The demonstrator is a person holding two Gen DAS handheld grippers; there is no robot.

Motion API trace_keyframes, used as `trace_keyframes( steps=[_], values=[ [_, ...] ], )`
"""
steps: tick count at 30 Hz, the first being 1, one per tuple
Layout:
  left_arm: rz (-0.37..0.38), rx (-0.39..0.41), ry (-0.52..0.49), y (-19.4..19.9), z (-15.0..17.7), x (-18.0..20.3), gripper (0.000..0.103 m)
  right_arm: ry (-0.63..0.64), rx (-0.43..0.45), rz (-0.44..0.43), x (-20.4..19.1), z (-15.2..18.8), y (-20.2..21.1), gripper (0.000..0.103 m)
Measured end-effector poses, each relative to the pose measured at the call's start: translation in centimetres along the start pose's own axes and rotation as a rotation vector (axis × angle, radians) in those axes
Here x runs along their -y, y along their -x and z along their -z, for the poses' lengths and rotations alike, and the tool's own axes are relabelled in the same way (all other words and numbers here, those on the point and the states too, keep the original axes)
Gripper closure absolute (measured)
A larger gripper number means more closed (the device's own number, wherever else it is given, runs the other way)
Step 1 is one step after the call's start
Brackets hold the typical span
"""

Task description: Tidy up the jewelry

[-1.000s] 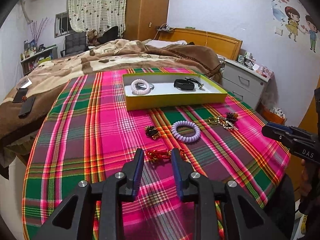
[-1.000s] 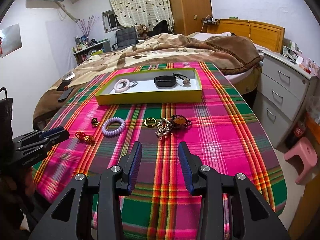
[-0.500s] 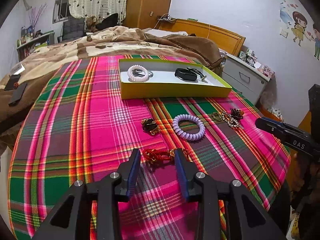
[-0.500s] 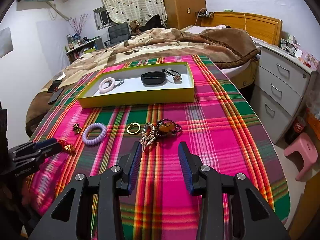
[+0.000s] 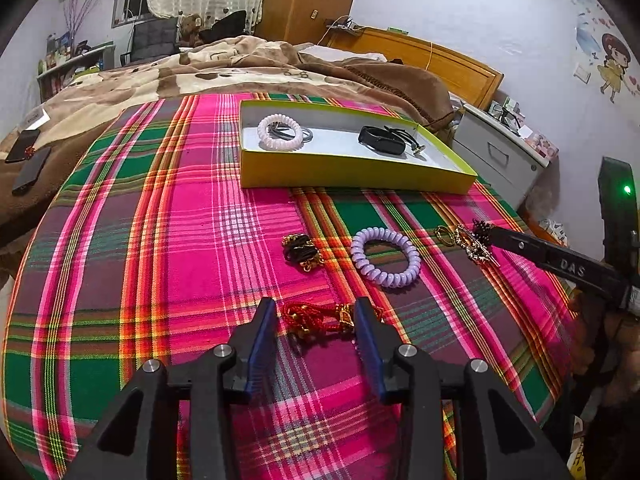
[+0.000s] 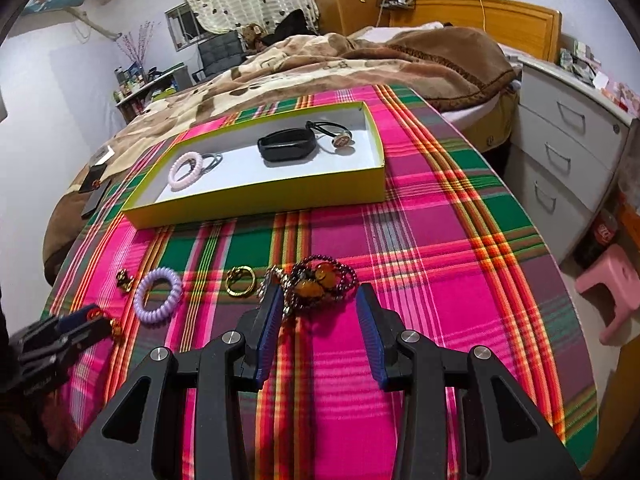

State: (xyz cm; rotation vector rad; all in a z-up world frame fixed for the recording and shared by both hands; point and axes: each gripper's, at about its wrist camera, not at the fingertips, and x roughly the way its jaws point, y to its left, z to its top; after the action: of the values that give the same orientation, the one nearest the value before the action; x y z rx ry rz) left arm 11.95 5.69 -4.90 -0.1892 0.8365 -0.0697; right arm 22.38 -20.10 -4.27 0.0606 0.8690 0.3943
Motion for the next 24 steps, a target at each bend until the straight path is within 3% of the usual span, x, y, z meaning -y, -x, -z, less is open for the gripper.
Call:
trace_keyframes(
  steps=[2,8,12,15,24],
  values=[
    [-0.02,-0.002,-0.02,0.0,-0.1,0.4,0.065,-0.012,-0.01,0.005,0.2,-0.3,-0.5,0.064],
    [-0.033,-0.007,-0.074,-0.2,0.0,1.8,0.089,-0.02,-0.04,-0.002,0.2,-0.6,-1.6,0.064],
    [-0.029,-0.004,-0.07,-0.3,-0.1,1.6,0.089,-0.013,-0.046,0.002,0.1,-1.0,-1.9,0.065],
    [-0.02,-0.002,-0.062,-0.2,-0.1,1.5,0.089,-0.019,-0.046,0.001,0.2,-1.2,-2.0,0.076],
    [0.003,0.013,-0.059,0.4,0.0,1.4,0.089,-0.033,-0.021,-0.008,0.7,-0.7,-1.1,0.079]
  ],
)
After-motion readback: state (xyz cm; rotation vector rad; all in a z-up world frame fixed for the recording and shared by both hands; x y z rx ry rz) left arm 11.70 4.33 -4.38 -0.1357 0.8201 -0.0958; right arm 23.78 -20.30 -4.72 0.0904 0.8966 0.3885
